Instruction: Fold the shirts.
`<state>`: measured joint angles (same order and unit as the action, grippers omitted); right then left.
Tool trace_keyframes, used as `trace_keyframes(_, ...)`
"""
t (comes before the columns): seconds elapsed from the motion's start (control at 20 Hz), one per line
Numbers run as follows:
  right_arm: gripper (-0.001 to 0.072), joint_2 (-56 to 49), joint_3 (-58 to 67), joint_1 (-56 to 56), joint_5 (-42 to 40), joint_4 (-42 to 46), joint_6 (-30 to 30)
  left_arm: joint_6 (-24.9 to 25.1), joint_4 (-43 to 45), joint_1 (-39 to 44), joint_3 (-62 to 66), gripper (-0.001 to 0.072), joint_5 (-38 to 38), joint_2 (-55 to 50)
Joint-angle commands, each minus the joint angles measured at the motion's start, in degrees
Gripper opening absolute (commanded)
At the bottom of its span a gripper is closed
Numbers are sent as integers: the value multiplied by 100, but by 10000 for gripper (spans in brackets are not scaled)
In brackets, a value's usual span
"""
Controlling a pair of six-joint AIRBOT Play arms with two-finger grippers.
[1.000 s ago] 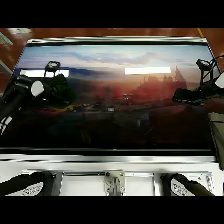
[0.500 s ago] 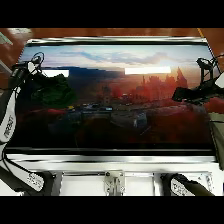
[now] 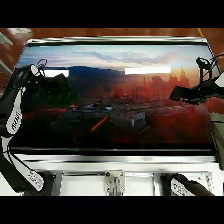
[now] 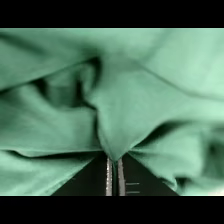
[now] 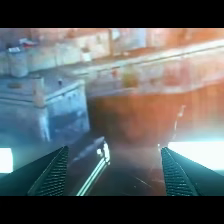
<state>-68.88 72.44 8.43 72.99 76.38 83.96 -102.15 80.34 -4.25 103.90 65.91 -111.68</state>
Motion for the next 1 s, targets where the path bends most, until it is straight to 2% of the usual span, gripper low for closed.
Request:
trace_keyframes(0.0,697,0,4,-2,-24,-90,-28,575,-282,179,551,35,146,577)
trace_keyframes(0.25,697,330,111,-2,238,-85,-494,1185,-284,1220,1200,34,68,2704)
trace_keyframes(0.45,697,1115,363,-2,142,118,-754,1163,-282,2507,1178,34,74,3810)
trace_keyframes(0.65,697,1840,612,-2,302,387,-706,990,-280,3807,949,35,85,3807)
trace_keyframes(0.95,696,2155,540,-2,1506,391,-623,334,-317,5237,-544,35,-1248,2697)
